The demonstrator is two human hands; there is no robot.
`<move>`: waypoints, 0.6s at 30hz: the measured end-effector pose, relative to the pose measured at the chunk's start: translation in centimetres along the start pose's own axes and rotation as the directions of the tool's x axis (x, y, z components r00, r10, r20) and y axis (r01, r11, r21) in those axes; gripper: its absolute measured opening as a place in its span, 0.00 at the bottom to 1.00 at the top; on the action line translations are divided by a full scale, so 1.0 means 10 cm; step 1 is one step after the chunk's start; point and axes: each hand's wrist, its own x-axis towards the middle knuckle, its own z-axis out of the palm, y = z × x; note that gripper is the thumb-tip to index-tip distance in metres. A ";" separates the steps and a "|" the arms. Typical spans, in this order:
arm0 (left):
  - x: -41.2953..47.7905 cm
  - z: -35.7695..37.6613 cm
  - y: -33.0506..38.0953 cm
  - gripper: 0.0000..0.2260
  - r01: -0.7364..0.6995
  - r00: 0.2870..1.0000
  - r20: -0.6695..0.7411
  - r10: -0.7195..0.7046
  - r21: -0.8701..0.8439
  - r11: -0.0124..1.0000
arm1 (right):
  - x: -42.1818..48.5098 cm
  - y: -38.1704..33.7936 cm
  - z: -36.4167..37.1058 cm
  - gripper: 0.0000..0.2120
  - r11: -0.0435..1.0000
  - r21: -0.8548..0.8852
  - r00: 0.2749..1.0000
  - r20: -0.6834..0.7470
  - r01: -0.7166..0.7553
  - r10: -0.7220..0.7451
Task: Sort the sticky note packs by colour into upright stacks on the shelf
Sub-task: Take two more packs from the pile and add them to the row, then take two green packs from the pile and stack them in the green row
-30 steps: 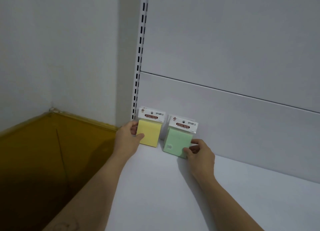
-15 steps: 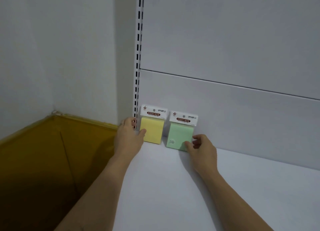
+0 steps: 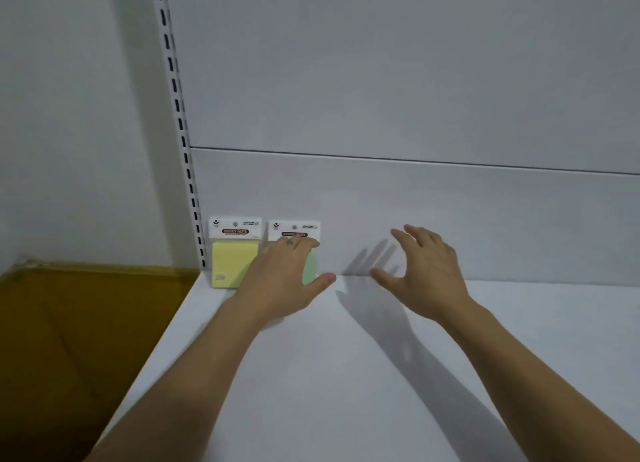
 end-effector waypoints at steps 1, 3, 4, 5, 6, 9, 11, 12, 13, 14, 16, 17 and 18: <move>0.06 0.00 0.10 0.28 -0.020 1.000 0.021 0.020 0.007 1.000 | -0.02 0.09 -0.07 0.38 1.000 -0.011 1.000 0.008 -0.022 0.022; 0.18 -0.01 0.30 0.28 -0.080 0.995 0.056 0.078 0.023 0.997 | -0.09 0.26 -0.20 0.38 0.997 -0.038 0.998 0.012 -0.061 0.062; 0.25 0.00 0.41 0.29 -0.121 0.991 0.062 0.119 0.025 0.992 | -0.12 0.36 -0.27 0.38 0.995 -0.052 0.996 0.011 -0.083 0.084; 0.32 0.01 0.52 0.29 -0.159 0.985 0.069 0.157 0.022 0.987 | -0.17 0.45 -0.34 0.39 0.992 -0.068 0.994 0.011 -0.106 0.107; 0.38 0.03 0.64 0.29 -0.195 0.978 0.075 0.193 0.017 0.981 | -0.22 0.55 -0.41 0.39 0.988 -0.089 0.991 0.013 -0.129 0.131; 0.56 0.11 1.02 0.30 -0.291 0.951 0.104 0.292 -0.022 0.957 | -0.40 0.90 -0.63 0.39 0.964 -0.143 0.973 0.012 -0.225 0.229; 0.65 0.18 1.30 0.29 -0.354 0.927 0.118 0.357 -0.049 0.934 | -0.54 1.15 -0.78 0.38 0.935 -0.177 0.950 0.008 -0.307 0.313; 0.68 0.22 1.44 0.29 -0.383 0.914 0.120 0.388 -0.066 0.921 | -0.62 1.27 -0.85 0.37 0.918 -0.189 0.935 0.004 -0.348 0.356; 0.71 0.25 1.58 0.29 -0.412 0.900 0.120 0.419 -0.084 0.907 | -0.69 1.40 -0.92 0.37 0.900 -0.195 0.918 -0.001 -0.390 0.398; 0.73 0.29 1.72 0.29 -0.438 0.886 0.122 0.448 -0.101 0.893 | -0.77 1.51 -0.99 0.37 0.880 -0.198 0.899 -0.007 -0.431 0.438; 0.77 0.36 2.00 0.29 -0.485 0.858 0.119 0.499 -0.130 0.865 | -0.92 1.74 -1.13 0.37 0.843 -0.204 0.864 -0.032 -0.498 0.503; 0.79 0.39 2.14 0.29 -0.503 0.847 0.115 0.519 -0.142 0.853 | -0.99 1.86 -1.20 0.36 0.827 -0.208 0.850 -0.048 -0.522 0.525; 0.80 0.42 2.27 0.29 -0.518 0.837 0.112 0.536 -0.155 0.841 | -1.06 1.97 -1.26 0.36 0.812 -0.212 0.836 -0.065 -0.544 0.544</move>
